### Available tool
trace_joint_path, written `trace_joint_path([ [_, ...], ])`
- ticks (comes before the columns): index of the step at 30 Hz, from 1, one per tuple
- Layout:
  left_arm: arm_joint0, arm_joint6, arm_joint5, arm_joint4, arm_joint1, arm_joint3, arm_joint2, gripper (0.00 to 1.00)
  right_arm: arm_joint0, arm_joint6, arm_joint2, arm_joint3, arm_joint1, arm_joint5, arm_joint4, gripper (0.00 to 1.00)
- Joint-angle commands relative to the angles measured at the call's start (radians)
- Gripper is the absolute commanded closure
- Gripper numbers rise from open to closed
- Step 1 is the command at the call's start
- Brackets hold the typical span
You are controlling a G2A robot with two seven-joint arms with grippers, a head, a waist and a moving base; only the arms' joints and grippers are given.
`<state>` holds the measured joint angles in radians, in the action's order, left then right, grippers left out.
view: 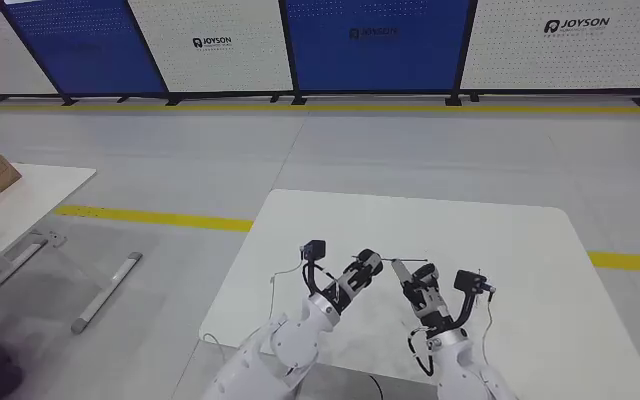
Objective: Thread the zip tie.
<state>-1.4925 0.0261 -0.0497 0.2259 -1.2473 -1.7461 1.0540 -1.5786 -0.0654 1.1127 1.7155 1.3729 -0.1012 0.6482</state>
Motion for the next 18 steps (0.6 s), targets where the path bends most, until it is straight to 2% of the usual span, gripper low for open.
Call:
trace_joint_path([
  [1, -0.002, 0.000, -0.003, 0.002, 0.000, -0.002, -0.001, 1.00, -0.002, -0.001, 0.003, 0.002, 0.000, -0.001, 0.001, 0.78],
  [4, -0.007, 0.001, -0.008, 0.005, 0.000, -0.006, -0.001, 1.00, -0.004, -0.003, 0.006, 0.005, -0.001, -0.001, 0.003, 0.88],
  [5, -0.008, 0.002, -0.009, 0.006, 0.001, -0.007, -0.001, 1.00, -0.004, -0.003, 0.006, 0.006, -0.001, -0.002, 0.004, 0.97],
  [6, -0.010, 0.002, -0.011, 0.006, 0.001, -0.009, 0.000, 1.00, -0.005, -0.003, 0.007, 0.007, -0.001, -0.002, 0.005, 1.00],
  [18, -0.012, 0.019, -0.021, -0.012, -0.001, -0.010, -0.009, 1.00, -0.002, 0.006, 0.005, 0.006, -0.002, -0.007, 0.023, 1.00],
])
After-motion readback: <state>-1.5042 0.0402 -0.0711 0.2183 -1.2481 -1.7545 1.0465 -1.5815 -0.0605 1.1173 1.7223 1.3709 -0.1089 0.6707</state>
